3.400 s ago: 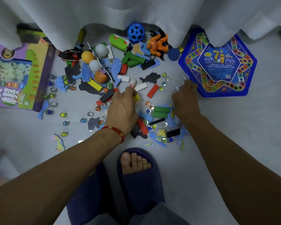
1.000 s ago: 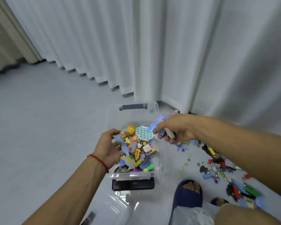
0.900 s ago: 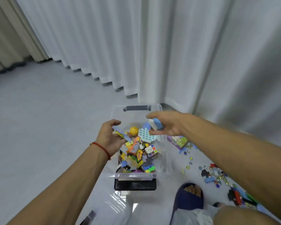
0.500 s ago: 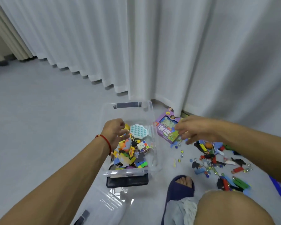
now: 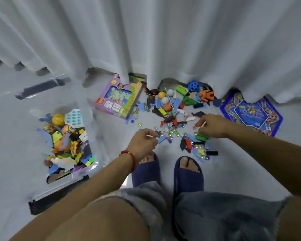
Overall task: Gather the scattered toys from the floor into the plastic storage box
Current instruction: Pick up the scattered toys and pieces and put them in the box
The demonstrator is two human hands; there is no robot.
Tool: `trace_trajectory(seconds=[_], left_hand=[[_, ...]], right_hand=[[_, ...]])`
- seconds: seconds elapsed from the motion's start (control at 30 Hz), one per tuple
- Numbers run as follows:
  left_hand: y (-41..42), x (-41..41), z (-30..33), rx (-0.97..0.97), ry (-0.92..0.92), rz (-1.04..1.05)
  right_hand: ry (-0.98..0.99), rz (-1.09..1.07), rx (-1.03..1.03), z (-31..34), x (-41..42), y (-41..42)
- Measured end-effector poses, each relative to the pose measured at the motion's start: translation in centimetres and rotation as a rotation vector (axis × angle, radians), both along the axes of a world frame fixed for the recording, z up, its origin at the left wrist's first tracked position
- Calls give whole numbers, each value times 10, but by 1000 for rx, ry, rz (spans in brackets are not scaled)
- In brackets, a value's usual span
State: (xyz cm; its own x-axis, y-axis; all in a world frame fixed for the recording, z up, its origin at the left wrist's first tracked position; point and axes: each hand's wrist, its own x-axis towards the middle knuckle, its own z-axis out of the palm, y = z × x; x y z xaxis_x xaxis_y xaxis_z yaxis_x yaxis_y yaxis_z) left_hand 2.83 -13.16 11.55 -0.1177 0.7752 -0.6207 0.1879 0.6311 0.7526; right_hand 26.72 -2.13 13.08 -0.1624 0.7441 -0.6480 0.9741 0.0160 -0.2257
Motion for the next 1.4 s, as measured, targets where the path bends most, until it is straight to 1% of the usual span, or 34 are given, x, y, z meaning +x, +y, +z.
trace_trajectory(seconds=[0.07, 0.13, 0.2, 0.27, 0.33, 0.37, 0.47, 0.57, 0.77, 0.9, 1.0, 1.1, 1.17, 1.23, 1.3, 1.37, 1.4], left_hand=[[12, 11, -37, -20, 119, -122], [23, 18, -71, 10, 285, -272], [35, 24, -104, 112, 495, -387], [45, 28, -132, 231, 689, -452], [54, 32, -154, 317, 820, -506], [57, 33, -162, 341, 844, -525], [61, 32, -181, 408, 848, -549], [59, 30, -191, 477, 874, -566], [66, 29, -195, 439, 811, -433], [67, 29, -191, 406, 801, -416], [69, 28, -187, 386, 743, -410], [71, 27, -185, 380, 720, -428], [73, 28, -186, 407, 751, -481], [73, 29, -189, 424, 809, -582], [71, 30, -190, 421, 857, -663], [71, 30, -189, 433, 890, -710], [71, 30, -187, 429, 893, -723]], right_hand=[[-5, -37, 32, -52, 15, -10], [20, -94, 81, -99, 25, -22], [41, -142, 148, -134, 29, -31], [-7, -176, 248, -157, 33, -35], [-18, -222, 345, -173, 38, -32], [12, -251, 375, -179, 40, -30], [108, -310, 429, -193, 46, -20], [143, -317, 438, -199, 52, -12], [134, -234, 396, -198, 56, 3], [149, -230, 338, -200, 56, 10], [58, -107, 372, -203, 56, 10], [3, 26, 508, -209, 56, 6], [-65, 123, 518, -215, 56, 2], [-89, 134, 500, -211, 55, -1], [-89, 147, 537, -204, 51, -3], [-139, 182, 551, -196, 45, -3], [-181, 192, 519, -198, 43, -2]])
